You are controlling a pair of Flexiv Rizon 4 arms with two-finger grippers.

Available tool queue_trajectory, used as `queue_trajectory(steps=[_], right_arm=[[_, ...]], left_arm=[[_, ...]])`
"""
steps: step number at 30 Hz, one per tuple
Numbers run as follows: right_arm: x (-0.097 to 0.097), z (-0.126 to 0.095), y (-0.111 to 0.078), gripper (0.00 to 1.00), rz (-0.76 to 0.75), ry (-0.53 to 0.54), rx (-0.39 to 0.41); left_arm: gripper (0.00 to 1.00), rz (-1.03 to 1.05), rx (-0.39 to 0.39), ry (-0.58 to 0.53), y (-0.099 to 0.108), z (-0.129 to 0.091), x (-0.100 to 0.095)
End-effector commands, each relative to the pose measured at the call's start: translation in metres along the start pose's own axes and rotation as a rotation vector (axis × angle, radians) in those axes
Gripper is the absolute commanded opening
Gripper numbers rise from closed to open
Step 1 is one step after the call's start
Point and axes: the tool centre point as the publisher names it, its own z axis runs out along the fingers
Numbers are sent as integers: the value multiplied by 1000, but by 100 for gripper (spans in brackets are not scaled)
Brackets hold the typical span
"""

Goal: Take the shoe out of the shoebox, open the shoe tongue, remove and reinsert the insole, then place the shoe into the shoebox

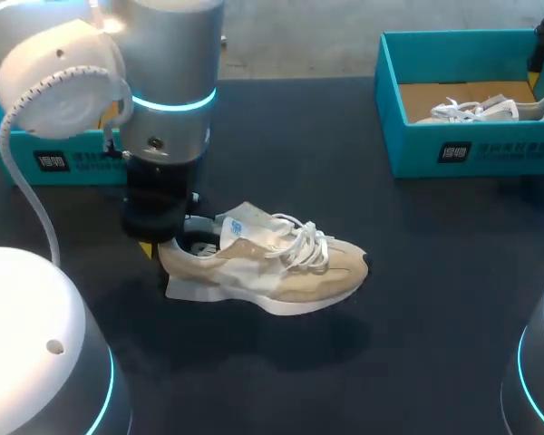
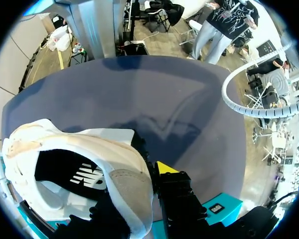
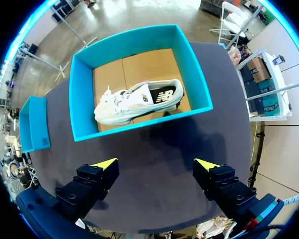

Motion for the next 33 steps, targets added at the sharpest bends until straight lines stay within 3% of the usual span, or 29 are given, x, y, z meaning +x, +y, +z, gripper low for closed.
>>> queue_trajectory(steps=[1, 7, 24, 33], right_arm=[[0, 0, 0, 100, 0, 1, -1], [0, 0, 0, 100, 0, 1, -1], [0, 0, 0, 100, 0, 1, -1], [0, 0, 0, 100, 0, 1, -1]], left_arm=[[0, -8, 7, 4, 7, 10, -11], [0, 10, 13, -23, 14, 20, -20], [0, 24, 18, -38, 14, 21, -20], [0, 49, 5, -35, 18, 35, -38]])
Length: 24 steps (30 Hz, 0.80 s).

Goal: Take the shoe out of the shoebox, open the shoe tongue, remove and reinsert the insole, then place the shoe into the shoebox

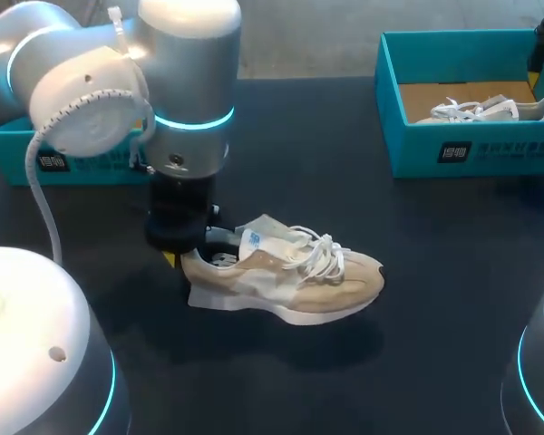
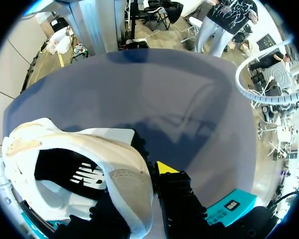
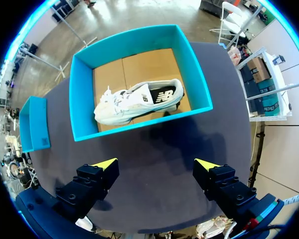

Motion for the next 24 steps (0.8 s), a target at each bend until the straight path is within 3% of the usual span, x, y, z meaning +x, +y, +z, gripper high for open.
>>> queue_trajectory(steps=[1, 24], right_arm=[[0, 0, 0, 100, 0, 1, -1], [0, 0, 0, 100, 0, 1, -1]], left_arm=[[0, -1, 3, 1, 6, 8, -7], [0, -38, -14, 8, 19, 27, -27]])
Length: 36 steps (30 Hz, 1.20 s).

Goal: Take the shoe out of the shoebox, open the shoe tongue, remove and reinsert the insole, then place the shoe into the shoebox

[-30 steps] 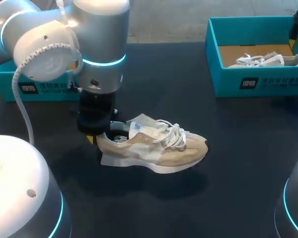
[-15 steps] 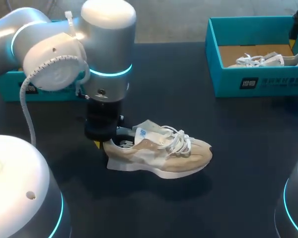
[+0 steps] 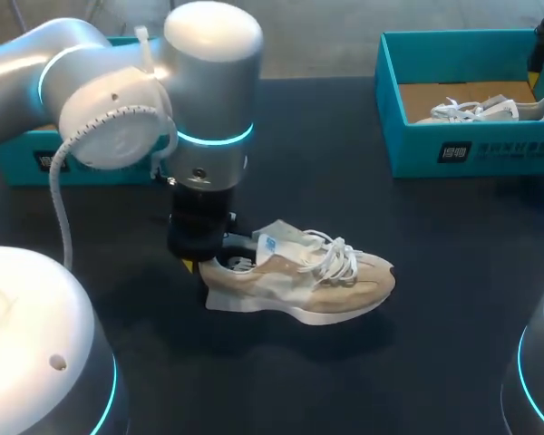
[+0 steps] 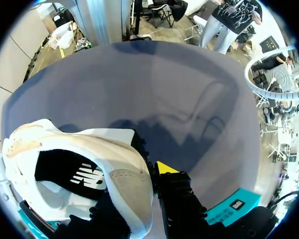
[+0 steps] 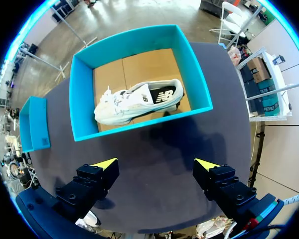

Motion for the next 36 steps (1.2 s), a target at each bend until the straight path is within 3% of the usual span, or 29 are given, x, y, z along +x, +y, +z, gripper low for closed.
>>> queue_trajectory(steps=[1, 2, 14, 36], right_arm=[[0, 0, 0, 100, 0, 1, -1], [0, 0, 0, 100, 0, 1, -1], [0, 0, 0, 100, 0, 1, -1], [0, 0, 0, 100, 0, 1, -1]], left_arm=[[0, -7, 3, 6, 3, 6, -6], [0, -27, 12, 13, 9, 17, -11], [0, -53, 34, 22, 25, 53, -29], [0, -46, 48, 75, 31, 86, -51]])
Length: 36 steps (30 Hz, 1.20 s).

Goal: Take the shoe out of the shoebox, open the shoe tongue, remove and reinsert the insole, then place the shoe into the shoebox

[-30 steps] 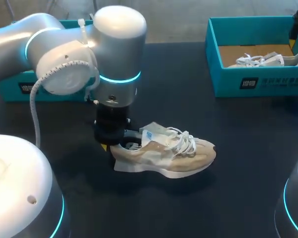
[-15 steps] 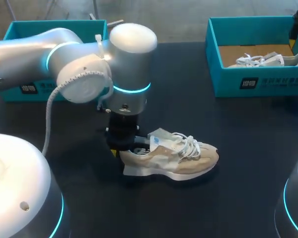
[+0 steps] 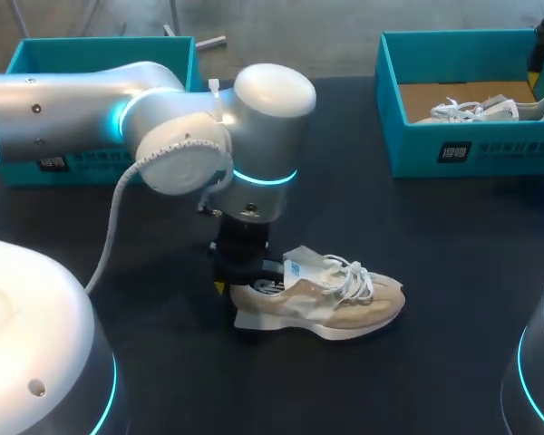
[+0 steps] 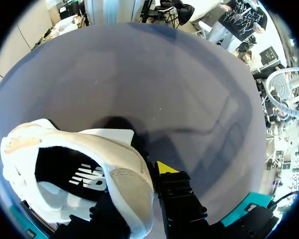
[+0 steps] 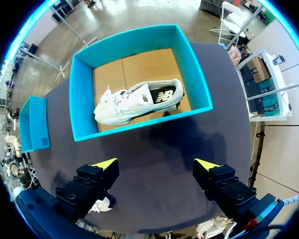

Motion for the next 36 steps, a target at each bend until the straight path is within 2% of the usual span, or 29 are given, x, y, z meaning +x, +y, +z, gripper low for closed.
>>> queue_trajectory(steps=[1, 10, 11, 14, 16, 19, 22, 28, 36], right_arm=[[0, 0, 0, 100, 0, 1, -1], [0, 0, 0, 100, 0, 1, -1], [0, 0, 0, 100, 0, 1, -1], [0, 0, 0, 100, 0, 1, -1], [0, 0, 0, 100, 0, 1, -1], [0, 0, 0, 100, 0, 1, -1], [0, 0, 0, 100, 0, 1, -1], [0, 0, 0, 100, 0, 1, -1], [0, 0, 0, 100, 0, 1, -1]], left_arm=[[0, 5, -6, 8, 2, 6, -7], [0, 15, -17, -3, 1, 8, -5], [4, 16, -19, -6, 0, 8, -4], [38, 25, -27, -20, 0, 7, -2], [52, 29, -32, -25, -1, 5, -1], [80, 36, -39, -39, -3, 1, 2], [100, 47, -48, -50, -6, -3, 3], [100, 63, -68, -92, -14, -18, 7], [100, 40, -71, -194, -32, -54, 22]])
